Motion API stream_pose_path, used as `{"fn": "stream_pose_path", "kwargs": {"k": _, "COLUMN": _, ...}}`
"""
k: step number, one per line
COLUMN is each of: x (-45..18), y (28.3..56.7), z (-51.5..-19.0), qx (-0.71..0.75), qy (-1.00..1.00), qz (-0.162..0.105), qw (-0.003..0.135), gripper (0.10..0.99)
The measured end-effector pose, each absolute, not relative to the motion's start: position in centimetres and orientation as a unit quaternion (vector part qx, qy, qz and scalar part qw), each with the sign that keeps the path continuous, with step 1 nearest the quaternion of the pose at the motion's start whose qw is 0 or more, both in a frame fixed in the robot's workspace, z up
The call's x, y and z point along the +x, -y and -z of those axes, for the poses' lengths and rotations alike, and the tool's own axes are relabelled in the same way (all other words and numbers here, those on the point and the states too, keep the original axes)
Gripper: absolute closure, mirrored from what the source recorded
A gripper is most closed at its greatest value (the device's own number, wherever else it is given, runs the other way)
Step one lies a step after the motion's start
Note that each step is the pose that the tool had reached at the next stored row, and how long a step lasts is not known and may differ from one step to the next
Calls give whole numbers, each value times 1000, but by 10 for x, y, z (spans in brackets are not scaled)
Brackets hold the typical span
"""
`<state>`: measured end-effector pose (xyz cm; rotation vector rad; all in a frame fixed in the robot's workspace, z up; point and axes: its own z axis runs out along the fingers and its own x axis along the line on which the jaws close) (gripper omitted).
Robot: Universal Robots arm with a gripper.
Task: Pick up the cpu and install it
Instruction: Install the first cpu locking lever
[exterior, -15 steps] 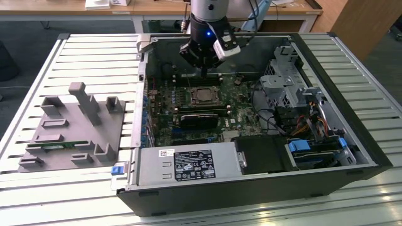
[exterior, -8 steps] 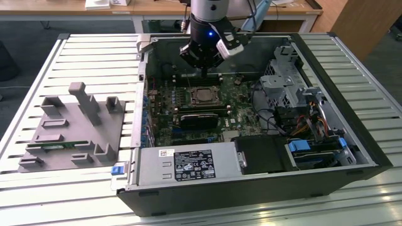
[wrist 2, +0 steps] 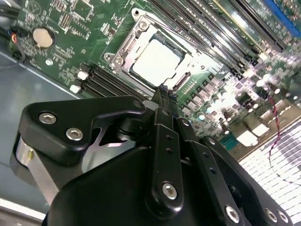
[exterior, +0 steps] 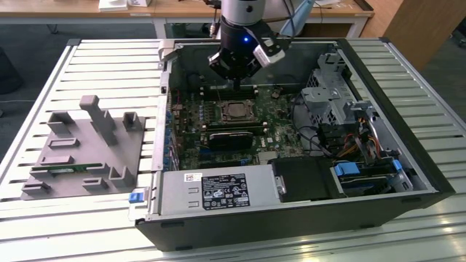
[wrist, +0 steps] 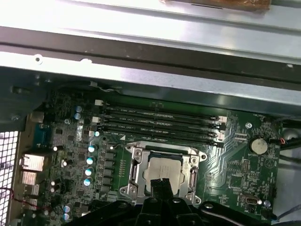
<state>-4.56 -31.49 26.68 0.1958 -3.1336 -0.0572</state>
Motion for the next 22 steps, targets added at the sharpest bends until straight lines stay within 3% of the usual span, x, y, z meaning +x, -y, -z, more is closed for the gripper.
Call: {"fn": "stream_pose_path", "kwargs": {"k": 22, "x": -49, "y": 315, "z": -266, "qx": 186, "qy": 982, "qz": 18, "qw": 3, "gripper": 980}}
